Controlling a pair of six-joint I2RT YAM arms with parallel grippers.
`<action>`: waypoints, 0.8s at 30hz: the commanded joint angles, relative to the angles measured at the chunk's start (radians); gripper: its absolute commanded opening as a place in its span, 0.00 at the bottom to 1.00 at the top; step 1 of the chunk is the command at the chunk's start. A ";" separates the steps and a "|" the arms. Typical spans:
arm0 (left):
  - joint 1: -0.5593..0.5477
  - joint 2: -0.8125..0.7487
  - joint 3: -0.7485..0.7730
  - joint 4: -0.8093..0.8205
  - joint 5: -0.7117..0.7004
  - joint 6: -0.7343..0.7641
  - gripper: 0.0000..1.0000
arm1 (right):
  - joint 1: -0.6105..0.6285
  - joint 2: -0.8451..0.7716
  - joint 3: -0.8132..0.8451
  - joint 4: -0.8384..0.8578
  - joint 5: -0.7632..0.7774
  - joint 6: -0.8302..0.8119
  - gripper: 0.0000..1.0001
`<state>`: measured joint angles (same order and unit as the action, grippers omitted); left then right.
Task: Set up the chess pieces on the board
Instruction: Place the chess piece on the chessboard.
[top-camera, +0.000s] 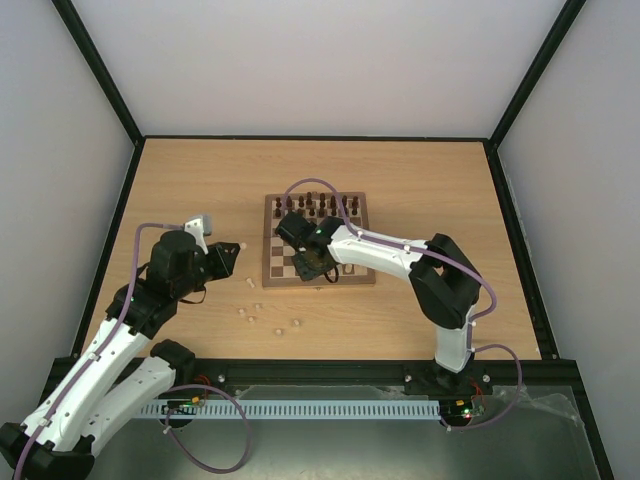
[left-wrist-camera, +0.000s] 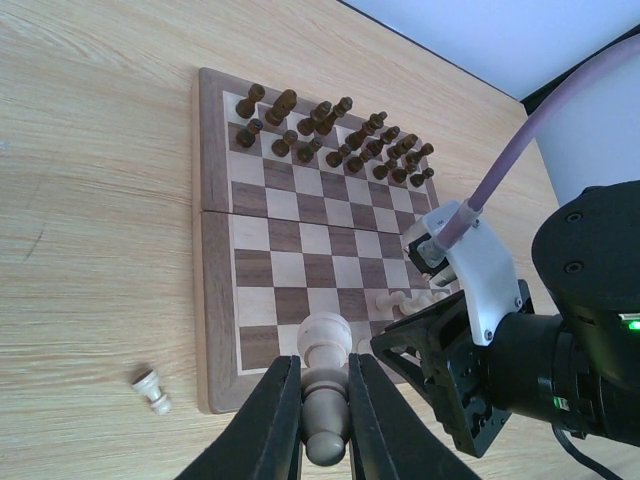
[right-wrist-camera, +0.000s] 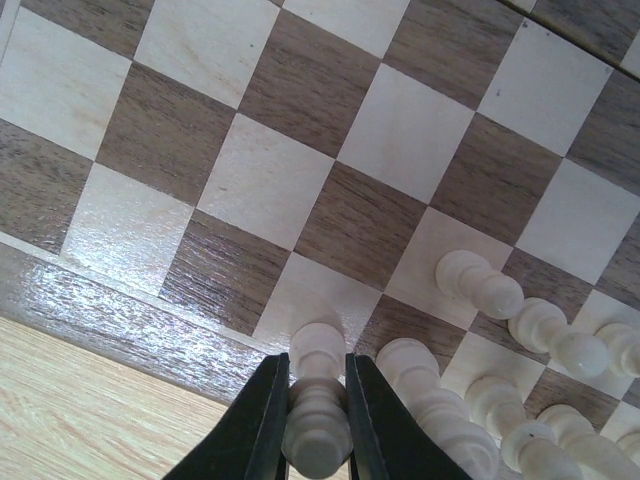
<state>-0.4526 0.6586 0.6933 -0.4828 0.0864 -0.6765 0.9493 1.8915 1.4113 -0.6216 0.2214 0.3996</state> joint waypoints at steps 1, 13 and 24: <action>0.005 -0.007 -0.007 0.016 0.010 0.012 0.12 | 0.006 0.011 0.012 0.000 -0.008 -0.008 0.14; 0.005 -0.006 -0.010 0.022 0.018 0.011 0.12 | 0.006 0.014 0.001 0.026 0.010 -0.008 0.15; 0.005 0.001 -0.015 0.032 0.026 0.008 0.12 | 0.005 0.020 -0.005 0.020 0.024 -0.007 0.19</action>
<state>-0.4526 0.6598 0.6918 -0.4767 0.0978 -0.6765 0.9493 1.8938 1.4109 -0.5777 0.2214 0.3996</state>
